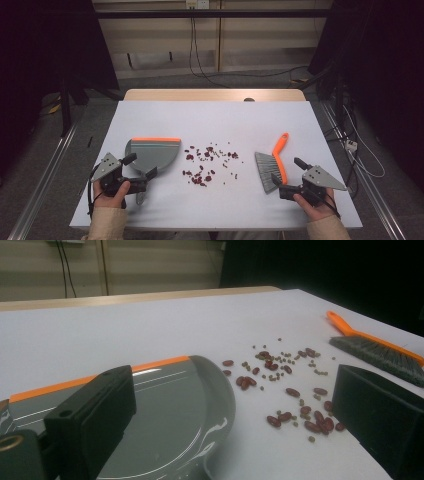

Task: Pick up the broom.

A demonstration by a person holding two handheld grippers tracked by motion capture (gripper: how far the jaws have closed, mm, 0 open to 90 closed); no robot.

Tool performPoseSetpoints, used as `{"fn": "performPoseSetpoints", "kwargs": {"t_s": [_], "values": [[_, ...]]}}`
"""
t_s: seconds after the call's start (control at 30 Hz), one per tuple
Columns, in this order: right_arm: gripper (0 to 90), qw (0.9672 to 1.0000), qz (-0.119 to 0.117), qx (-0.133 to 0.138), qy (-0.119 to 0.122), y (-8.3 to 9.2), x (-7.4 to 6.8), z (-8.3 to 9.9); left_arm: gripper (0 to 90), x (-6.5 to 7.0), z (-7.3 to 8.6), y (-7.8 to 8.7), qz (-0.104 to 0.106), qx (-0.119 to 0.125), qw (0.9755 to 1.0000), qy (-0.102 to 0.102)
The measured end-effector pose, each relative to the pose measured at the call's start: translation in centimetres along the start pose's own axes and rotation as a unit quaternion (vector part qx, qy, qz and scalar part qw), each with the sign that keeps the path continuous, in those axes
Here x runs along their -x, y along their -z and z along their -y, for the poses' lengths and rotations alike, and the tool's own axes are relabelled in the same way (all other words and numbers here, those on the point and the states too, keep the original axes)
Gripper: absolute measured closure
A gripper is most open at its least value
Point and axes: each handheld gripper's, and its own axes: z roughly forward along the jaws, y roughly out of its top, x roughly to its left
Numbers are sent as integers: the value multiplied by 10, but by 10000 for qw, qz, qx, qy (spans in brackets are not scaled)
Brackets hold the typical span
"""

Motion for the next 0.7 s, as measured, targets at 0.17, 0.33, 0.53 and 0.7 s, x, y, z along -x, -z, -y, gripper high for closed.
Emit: {"fn": "performPoseSetpoints", "kwargs": {"t_s": [0.17,0.33,0.53,0.7], "values": [[51,10000,1,-11,8,-1,0,-1,40,0,0,1,-12,10,10000,13],[38,10000,62,-16,-23,-2,2,-4,41,0,0,2,-31,35,10000,-1],[31,9996,260,-35,-123,-10,7,-20,40,0,-1,4,-59,68,10000,4],[66,9981,452,-247,-352,-26,11,-31,41,-1,0,4,-60,83,9999,28]]}}
